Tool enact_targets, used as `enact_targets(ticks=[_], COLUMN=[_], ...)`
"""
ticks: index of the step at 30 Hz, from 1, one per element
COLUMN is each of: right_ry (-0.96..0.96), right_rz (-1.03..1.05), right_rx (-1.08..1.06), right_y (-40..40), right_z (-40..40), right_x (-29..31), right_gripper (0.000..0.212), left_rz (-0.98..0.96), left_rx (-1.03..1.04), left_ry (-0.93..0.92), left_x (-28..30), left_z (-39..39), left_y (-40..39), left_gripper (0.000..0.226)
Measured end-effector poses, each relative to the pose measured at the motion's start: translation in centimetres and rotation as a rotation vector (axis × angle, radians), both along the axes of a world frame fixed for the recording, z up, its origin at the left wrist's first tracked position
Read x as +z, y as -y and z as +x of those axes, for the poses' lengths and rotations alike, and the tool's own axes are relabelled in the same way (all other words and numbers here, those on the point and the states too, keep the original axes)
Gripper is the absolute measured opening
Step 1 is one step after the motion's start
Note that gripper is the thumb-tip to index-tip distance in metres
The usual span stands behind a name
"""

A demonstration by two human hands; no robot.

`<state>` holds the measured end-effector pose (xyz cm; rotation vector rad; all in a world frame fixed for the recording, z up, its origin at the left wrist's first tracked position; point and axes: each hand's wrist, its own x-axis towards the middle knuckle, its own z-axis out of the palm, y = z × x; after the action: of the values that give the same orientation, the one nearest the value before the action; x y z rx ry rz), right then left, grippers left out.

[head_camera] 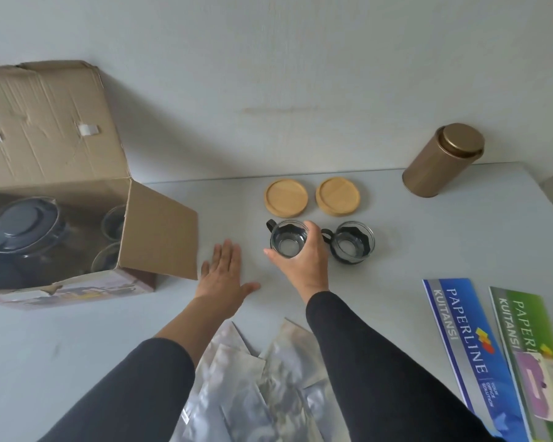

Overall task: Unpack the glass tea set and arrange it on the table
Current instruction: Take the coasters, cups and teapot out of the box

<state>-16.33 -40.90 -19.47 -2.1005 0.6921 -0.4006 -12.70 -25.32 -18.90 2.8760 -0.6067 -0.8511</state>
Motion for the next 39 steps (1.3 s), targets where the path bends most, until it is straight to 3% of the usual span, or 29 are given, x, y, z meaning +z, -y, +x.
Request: enact_targets(ticks=[6,14,18,22,26,30,34,39], right_ry=[0.116,0.290,0.292,-0.040,-0.433,-0.687,-0.820,-0.941], right_rz=[-0.239,-0.355,-0.406,-0.399,-0.581,-0.712,-0.867,-0.998], right_rx=[0.125,0.258,0.405,0.667,0.807,0.743,0.599,0.596], right_y=[-0.2,-5.4,-11.9,-19.0,-24.3,-27.1,-28.8,-29.9], right_z=[-0.4,3.9,6.7,8.7,10.4,11.2,12.2,12.6], right_x=[2.5,9.6,12.4,13.9,14.3,13.3,10.7,9.9], right_gripper=[0.080,0.054,0.046,0.040,0.039,0.040,0.047,0.047], left_rz=[0.002,-0.263,-0.240,-0.081,-0.026,-0.105,-0.139,-0.156], left_rx=[-0.026,-0.020,0.045,0.055,0.076,0.114,0.128,0.133], left_ry=[-0.014,0.304,0.452,0.454,0.423,0.377,0.362,0.359], left_x=[2.4,9.2,12.3,13.0,11.7,10.1,9.5,9.3], left_z=[1.1,4.8,7.3,8.7,9.5,9.7,9.8,9.8], left_y=[0.3,-3.7,-10.4,-18.9,-25.7,-28.4,-28.4,-28.5], left_gripper=[0.069,0.057,0.059,0.057,0.058,0.058,0.058,0.058])
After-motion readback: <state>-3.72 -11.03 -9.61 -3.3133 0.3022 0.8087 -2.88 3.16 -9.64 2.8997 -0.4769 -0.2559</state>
